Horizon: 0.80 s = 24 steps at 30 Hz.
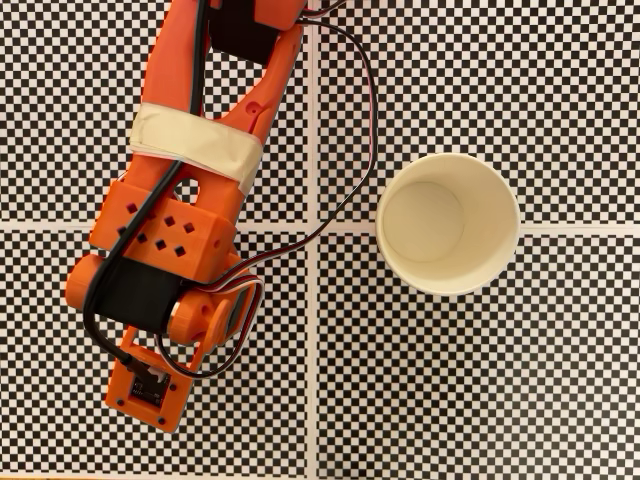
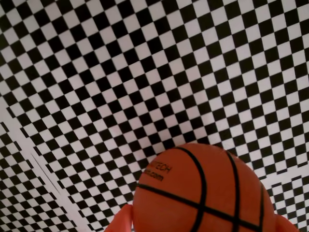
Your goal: Grasp basketball and place into cup.
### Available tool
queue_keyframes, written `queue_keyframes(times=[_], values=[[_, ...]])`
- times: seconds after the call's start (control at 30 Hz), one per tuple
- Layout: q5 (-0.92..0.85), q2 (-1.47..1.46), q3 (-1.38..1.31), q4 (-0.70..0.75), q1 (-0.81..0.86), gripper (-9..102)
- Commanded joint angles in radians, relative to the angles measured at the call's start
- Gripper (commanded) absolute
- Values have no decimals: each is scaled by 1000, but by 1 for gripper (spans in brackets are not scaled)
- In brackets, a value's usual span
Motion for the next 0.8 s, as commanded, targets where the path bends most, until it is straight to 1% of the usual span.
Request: queue_keyframes(times=[0.0, 0.1, 0.57, 0.77], values=[[5, 6, -43, 15, -5, 33], [14, 6, -43, 15, -6, 31], [11, 5, -48, 17, 0, 14], [5, 12, -61, 26, 2, 14]])
